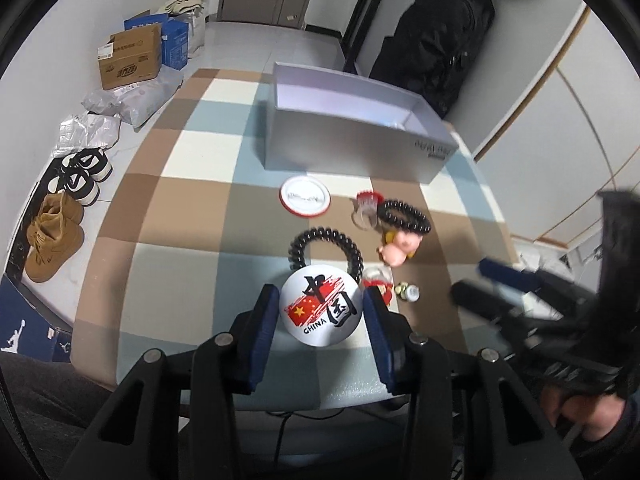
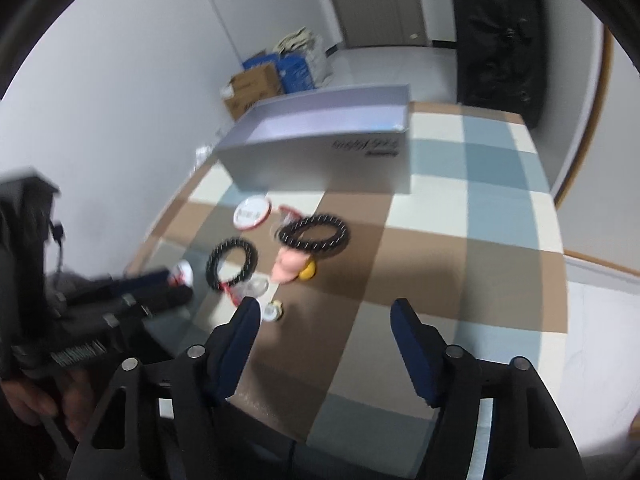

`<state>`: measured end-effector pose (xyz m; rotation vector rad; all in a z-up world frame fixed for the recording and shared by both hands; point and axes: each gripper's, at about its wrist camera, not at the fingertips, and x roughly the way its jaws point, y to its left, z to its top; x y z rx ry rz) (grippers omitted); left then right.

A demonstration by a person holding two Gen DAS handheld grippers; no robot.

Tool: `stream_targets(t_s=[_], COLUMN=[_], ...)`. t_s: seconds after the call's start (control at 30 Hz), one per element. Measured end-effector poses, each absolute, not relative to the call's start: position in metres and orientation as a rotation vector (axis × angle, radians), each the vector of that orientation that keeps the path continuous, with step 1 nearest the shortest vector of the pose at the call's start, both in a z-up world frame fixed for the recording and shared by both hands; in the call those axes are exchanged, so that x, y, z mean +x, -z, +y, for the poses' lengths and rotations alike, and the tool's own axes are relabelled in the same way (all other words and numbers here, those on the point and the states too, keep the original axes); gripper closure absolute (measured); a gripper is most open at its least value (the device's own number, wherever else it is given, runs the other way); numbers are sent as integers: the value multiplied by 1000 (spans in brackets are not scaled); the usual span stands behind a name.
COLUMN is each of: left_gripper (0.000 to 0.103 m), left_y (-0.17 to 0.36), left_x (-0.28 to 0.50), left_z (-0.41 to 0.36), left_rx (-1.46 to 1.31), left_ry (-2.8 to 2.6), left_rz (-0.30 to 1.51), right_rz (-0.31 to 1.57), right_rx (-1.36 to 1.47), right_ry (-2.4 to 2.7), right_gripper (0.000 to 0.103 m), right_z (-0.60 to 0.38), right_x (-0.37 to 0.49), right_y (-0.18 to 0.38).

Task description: Organize jewelry

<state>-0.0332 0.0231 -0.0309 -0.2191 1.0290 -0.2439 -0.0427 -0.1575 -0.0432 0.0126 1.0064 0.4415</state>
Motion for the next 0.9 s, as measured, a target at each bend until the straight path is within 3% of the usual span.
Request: stream_targets(t_s=[0.17,0.6,0.9], left_gripper=[66,66,66], left_y=[27,23,20], left_x=[-32,-30,-27], left_z=[31,48,48], left_rx=[-258,-318,-322], left_ry=[259,271,274], left_rz=[1006,980,972], right_rz=[1021,1035,1031], right_rx=[-58,-176,-118], right_ry=[-472,-504,-511], right_gripper=[50,91,92], right_z=[-138,-105,-110], right_x=[-44,-41,-36], right_y=[51,66,59])
